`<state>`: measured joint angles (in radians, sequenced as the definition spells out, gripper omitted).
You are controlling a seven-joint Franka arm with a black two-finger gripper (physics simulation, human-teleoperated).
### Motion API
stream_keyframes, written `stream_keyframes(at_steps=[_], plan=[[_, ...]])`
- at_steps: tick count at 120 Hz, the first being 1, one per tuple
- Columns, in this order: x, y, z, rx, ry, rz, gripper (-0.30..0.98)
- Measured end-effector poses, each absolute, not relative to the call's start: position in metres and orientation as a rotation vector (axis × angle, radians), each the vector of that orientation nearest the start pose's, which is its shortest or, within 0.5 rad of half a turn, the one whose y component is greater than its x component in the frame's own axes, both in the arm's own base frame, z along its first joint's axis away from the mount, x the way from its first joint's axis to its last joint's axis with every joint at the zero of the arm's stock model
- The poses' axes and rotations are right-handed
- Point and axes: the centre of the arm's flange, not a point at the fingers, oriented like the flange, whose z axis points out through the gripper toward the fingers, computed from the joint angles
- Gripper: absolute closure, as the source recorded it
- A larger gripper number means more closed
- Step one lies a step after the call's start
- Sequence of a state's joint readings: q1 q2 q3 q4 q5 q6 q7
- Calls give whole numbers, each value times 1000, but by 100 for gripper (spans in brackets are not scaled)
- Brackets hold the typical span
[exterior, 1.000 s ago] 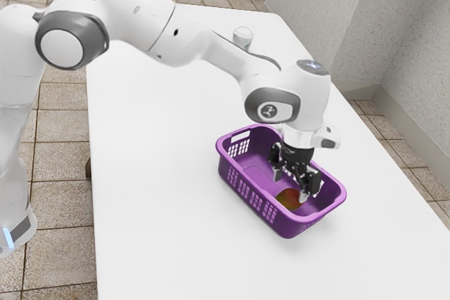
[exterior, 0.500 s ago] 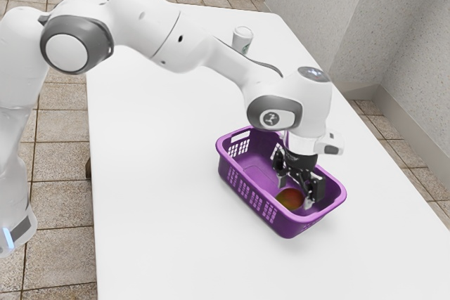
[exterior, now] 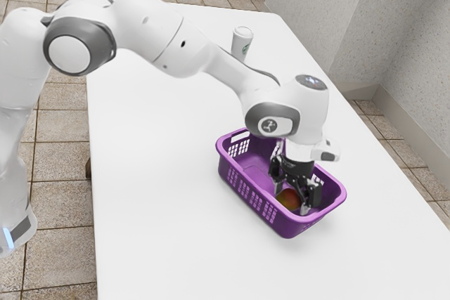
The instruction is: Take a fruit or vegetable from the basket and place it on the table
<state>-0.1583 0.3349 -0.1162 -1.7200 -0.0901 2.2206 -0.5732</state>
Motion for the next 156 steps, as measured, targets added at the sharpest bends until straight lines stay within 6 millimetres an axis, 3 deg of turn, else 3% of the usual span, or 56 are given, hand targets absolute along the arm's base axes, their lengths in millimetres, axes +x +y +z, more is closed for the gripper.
stream_keyframes(at_steps=[7, 16, 21, 32, 53, 63, 86, 94, 128, 135, 145, 149, 156], plan=[[642, -175, 407, -3256, -591, -175, -4], [643, -174, 404, -3260, -599, -174, -22], [643, -174, 404, -3265, -599, -174, -25], [642, -176, 410, -3270, -586, -193, -1], [639, -180, 424, -3257, -591, -236, 28], [638, -180, 425, -3243, -618, -241, 36], [633, -184, 431, -3223, -690, -248, 39], [628, -187, 448, -3219, -697, -291, 39], [596, -189, 570, -3126, -616, -625, 39], [582, -175, 600, -3092, -639, -683, 39], [554, -137, 639, -3023, -718, -722, 38], [552, -103, 646, -2976, -802, -712, 38], [553, -13, 649, -2857, -1018, -668, 38]])
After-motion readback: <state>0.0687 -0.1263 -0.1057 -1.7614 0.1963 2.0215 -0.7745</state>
